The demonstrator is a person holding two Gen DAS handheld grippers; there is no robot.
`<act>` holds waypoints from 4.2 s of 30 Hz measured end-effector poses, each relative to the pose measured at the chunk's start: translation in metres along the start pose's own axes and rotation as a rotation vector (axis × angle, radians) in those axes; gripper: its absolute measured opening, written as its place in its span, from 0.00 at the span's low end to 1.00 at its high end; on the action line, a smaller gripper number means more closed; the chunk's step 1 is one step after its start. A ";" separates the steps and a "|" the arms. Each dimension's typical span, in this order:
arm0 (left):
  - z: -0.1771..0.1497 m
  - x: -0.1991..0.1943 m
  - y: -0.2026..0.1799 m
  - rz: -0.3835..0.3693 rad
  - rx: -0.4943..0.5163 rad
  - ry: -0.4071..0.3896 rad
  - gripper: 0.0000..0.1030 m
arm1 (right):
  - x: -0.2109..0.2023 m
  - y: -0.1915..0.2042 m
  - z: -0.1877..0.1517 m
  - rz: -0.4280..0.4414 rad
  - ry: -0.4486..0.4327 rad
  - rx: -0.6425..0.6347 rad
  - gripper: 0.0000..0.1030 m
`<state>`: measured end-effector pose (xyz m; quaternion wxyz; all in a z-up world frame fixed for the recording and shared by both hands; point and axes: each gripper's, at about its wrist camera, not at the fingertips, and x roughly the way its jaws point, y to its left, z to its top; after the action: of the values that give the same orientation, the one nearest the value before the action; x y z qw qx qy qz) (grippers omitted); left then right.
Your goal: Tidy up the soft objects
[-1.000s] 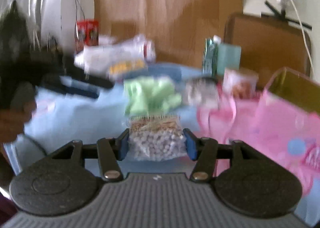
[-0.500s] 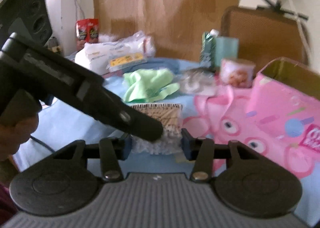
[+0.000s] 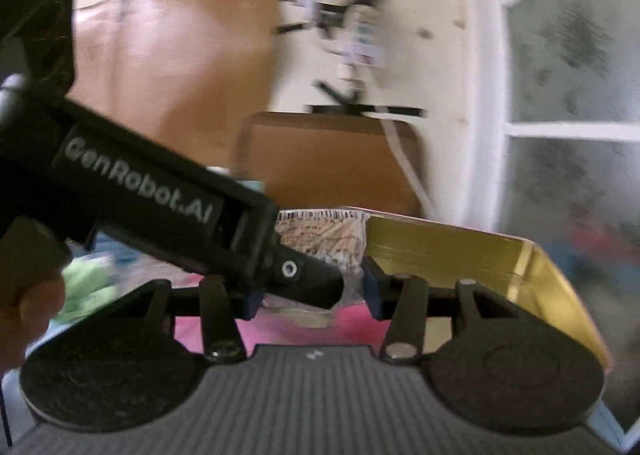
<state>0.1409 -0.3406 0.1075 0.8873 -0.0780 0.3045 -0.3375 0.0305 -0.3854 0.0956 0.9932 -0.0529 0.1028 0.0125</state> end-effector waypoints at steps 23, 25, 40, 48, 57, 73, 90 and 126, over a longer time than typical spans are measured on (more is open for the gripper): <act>-0.102 -0.183 0.128 0.349 -0.241 -0.245 0.65 | 0.043 0.070 0.010 0.318 0.101 0.088 0.62; -0.116 -0.209 0.159 0.414 -0.362 -0.271 0.63 | 0.062 0.095 0.017 0.438 0.157 0.107 0.62; -0.123 -0.223 0.243 0.377 -0.689 -0.334 0.43 | 0.156 0.216 0.036 0.680 0.495 0.140 0.36; -0.154 -0.223 0.180 0.234 -0.517 -0.184 0.43 | 0.049 0.155 0.005 0.709 0.456 0.123 0.37; -0.152 -0.213 0.143 0.296 -0.397 -0.119 0.71 | -0.009 0.154 -0.026 0.630 0.388 -0.072 0.66; -0.103 -0.169 0.111 0.217 -0.242 -0.053 0.49 | 0.002 0.112 -0.021 0.478 0.251 -0.054 0.52; 0.027 0.005 0.016 0.101 0.059 -0.086 0.54 | 0.035 -0.025 0.008 0.004 0.050 0.133 0.54; -0.149 -0.209 0.203 0.598 -0.403 -0.259 0.60 | 0.267 0.193 0.046 0.511 0.587 0.202 0.59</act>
<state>0.0423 -0.0412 0.0194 0.9446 -0.2006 0.2593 0.0157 0.2938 -0.1851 0.0656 0.8868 0.0712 0.3925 0.2335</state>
